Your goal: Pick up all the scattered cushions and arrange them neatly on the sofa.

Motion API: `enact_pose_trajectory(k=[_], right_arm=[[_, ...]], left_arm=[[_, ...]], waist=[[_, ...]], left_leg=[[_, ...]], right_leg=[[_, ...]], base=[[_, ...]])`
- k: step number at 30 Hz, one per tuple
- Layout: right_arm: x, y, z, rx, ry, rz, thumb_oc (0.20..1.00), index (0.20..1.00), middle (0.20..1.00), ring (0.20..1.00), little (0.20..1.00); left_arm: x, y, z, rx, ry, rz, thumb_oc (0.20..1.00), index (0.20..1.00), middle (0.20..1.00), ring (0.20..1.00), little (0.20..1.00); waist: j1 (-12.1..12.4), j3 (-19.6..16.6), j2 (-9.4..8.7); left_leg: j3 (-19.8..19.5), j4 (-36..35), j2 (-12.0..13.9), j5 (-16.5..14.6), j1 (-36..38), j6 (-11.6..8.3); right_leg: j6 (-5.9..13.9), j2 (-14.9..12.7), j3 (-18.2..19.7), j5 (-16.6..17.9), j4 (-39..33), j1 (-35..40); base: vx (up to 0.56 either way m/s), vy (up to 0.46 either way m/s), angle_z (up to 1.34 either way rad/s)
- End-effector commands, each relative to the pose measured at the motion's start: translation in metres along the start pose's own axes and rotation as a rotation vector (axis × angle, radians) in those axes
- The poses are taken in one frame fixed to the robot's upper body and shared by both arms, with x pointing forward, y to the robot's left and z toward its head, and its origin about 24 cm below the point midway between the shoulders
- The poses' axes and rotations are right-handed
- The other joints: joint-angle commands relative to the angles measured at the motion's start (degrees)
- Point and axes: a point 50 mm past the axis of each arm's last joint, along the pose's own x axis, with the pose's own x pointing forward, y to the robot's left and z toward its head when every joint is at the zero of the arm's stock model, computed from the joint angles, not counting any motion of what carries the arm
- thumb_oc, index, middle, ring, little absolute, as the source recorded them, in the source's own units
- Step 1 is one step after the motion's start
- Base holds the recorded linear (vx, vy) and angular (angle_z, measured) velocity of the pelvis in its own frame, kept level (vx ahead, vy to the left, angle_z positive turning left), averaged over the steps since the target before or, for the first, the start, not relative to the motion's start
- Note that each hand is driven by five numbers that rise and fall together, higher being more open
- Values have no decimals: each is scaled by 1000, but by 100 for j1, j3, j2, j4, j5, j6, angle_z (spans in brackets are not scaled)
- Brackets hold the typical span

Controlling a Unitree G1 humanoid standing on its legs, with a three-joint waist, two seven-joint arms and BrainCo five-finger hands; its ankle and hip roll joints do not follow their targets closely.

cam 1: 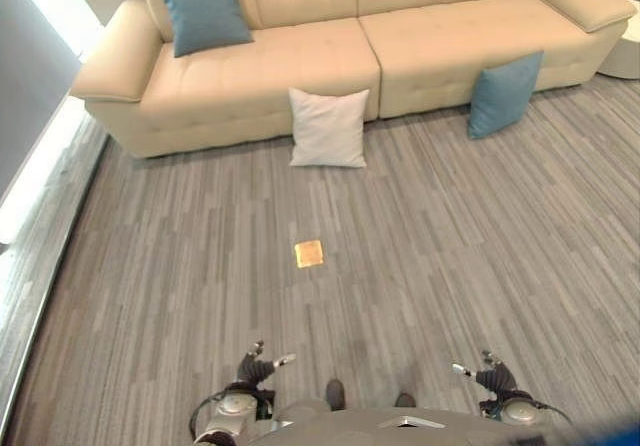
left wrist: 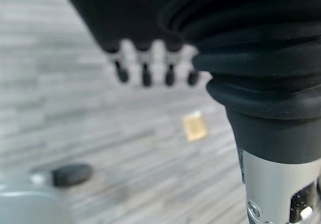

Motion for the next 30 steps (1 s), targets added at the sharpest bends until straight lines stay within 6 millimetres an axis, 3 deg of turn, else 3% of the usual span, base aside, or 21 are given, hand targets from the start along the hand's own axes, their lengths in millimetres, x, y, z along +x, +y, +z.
enact_pose_trajectory(k=[1,7,14,18,22,25,27,30], right_arm=[[7,-13,20,-66,-61,-10,1000,1000,1000,1000,1000],[7,-11,21,-73,-58,3,1000,1000,1000,1000,1000],[8,-7,28,-64,-78,33,1000,1000,1000,1000,1000],[9,-7,38,-43,-118,40,1000,1000,1000,1000,1000],[10,-6,46,-25,-150,51,1000,1000,1000,1000,1000],[10,-5,47,-27,-149,55,1000,1000,1000,1000,1000],[10,-1,49,-46,-150,60,1000,1000,1000,1000,1000],[10,7,50,-54,-150,84,1000,1000,1000,1000,1000]], left_arm=[[7,-2,18,56,-29,-21,1000,1000,1000,1000,1000],[7,0,13,38,-5,-22,1000,1000,1000,1000,1000],[10,-3,27,51,-42,-35,1000,1000,1000,1000,1000],[13,-4,41,74,-83,-46,1000,1000,1000,1000,1000],[14,-6,49,60,-107,-47,1000,1000,1000,1000,1000],[14,-7,48,68,-102,-53,1000,1000,1000,1000,1000],[14,-4,47,89,-96,-48,1000,1000,1000,1000,1000],[14,2,41,84,-78,-28,1000,1000,1000,1000,1000]], waist=[[49,48,-249],[44,63,-278],[15,196,-361],[-31,375,-484],[96,608,-582],[90,612,-604],[118,541,-636],[318,490,-711]], left_leg=[[-87,-11,29,-170,151,-448],[-120,9,53,-167,159,-459],[-207,293,121,-187,-48,-523],[-147,1393,197,-238,-592,-716],[-167,2709,243,129,-1315,-777],[115,2534,253,133,-1595,-707],[776,1830,343,138,-1865,-549],[647,1628,217,96,-1792,-468]], right_leg=[[494,-242,-123,276,46,-48],[454,-205,-113,237,49,-21],[371,-167,-105,184,124,-106],[247,-146,-104,102,186,-177],[97,-51,-85,-5,118,30],[110,-63,-140,-38,87,64],[173,-3,-192,-133,59,91],[237,49,-40,-278,172,192]], base=[[0,0,0],[2,-20,0],[-13,-68,4],[-39,-124,27],[35,-109,7],[93,-10,6],[211,49,31],[250,79,9]])
